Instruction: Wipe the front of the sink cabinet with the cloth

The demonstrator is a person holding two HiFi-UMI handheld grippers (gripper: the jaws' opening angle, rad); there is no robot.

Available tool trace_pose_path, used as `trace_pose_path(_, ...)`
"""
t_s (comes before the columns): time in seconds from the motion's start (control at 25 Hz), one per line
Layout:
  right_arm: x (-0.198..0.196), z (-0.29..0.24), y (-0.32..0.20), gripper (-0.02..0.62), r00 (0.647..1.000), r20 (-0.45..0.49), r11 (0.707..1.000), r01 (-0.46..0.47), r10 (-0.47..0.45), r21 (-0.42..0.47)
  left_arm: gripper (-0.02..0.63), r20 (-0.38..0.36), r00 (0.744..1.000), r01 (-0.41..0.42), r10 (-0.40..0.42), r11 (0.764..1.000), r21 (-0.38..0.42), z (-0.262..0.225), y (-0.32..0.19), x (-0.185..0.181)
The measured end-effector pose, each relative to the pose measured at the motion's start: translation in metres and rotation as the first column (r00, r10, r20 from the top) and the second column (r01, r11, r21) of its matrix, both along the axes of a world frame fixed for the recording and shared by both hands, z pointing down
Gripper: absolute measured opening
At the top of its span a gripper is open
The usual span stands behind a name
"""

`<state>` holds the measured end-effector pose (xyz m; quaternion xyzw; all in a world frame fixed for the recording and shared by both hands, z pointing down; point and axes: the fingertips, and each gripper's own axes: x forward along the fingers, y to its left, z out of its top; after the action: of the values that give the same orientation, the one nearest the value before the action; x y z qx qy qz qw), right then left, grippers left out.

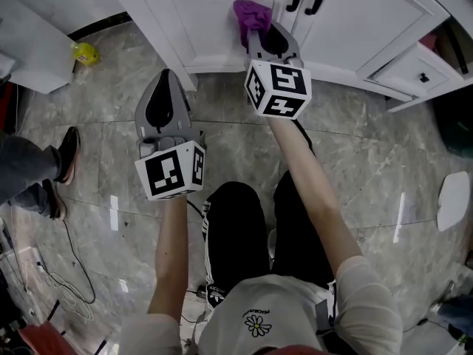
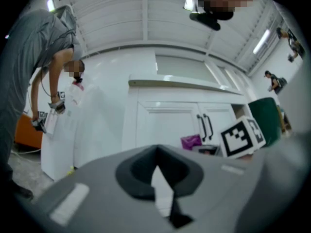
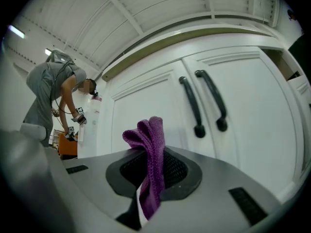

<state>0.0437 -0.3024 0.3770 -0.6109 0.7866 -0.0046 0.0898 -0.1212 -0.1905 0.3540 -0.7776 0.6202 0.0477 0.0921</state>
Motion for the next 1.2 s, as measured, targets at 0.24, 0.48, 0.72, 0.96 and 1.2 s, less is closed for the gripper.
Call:
trace_pose_path(0.24,-0.085,0.019,-0.008,0.051,0.988,0.040,0.989,0.147,-0.148,0.030,0.005,0.002,0.998,0.062,-0.062,0.998,0.006,0.030,0.010,-0.037)
trace_pose_path(0.48,-0.156,0.041,-0.006,0.051,0.951,0.040,0.952,0.305,-0.306,0.035,0.005,-0.029,0.994,0.108,-0.107,0.994,0.010,0.071,0.007,-0.065)
trace_pose_path(0.72,-0.181,0.053,-0.021,0.051,0.949,0.013,0.949,0.315,-0.315,0.028,0.005,-0.039,0.990,0.137,-0.138,0.990,-0.034,0.103,0.003,-0.082)
trace_pose_path(0.96,-0.171,0.059,-0.036,0.051,0.964,-0.001,0.964,0.266,-0.266,-0.006,0.005,-0.040,0.990,0.136,-0.136,0.991,0.012,0.108,-0.014,-0.068)
trace_pose_path(1.2,-0.165,0.049,-0.036,0.051,0.969,-0.042,0.965,0.245,-0.242,0.095,0.005,-0.087,0.988,0.128,-0.124,0.991,0.046,0.113,-0.018,-0.076)
